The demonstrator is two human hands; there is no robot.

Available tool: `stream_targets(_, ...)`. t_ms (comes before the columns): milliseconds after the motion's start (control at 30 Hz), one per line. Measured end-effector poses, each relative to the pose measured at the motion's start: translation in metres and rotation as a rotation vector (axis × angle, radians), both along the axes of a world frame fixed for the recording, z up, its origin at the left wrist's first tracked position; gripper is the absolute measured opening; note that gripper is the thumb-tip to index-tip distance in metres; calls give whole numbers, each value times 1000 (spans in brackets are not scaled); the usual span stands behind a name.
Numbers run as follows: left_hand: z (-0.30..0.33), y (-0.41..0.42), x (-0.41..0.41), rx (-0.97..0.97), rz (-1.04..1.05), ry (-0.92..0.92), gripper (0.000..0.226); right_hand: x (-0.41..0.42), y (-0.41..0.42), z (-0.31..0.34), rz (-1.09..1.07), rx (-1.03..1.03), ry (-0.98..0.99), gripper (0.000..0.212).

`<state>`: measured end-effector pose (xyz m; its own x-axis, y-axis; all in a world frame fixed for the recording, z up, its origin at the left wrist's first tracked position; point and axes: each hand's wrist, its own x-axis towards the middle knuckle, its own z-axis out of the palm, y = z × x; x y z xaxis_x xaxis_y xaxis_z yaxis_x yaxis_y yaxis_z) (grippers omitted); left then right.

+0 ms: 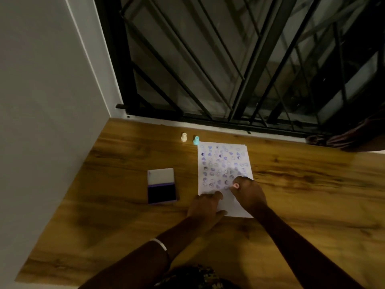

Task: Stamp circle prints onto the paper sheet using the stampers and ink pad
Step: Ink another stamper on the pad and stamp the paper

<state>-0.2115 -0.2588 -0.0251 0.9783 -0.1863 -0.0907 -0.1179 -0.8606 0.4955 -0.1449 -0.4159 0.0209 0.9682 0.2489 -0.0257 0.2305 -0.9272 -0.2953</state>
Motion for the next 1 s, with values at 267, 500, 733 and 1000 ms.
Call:
stream_targets(267, -8, -8, 6, 79, 25, 24, 56, 8, -6, -5, 24, -60, 5, 21)
stream_targets(500, -12, -8, 3, 48, 41, -53, 53, 7, -9, -10, 10, -14, 29, 18)
stream_targets(733, -15, -7, 5, 52, 38, -60, 53, 16, -8, -15, 0, -51, 64, 22)
stream_targets(1000, -21, -8, 5, 21, 51, -85, 53, 25, -9, -16, 17, -18, 147, 19)
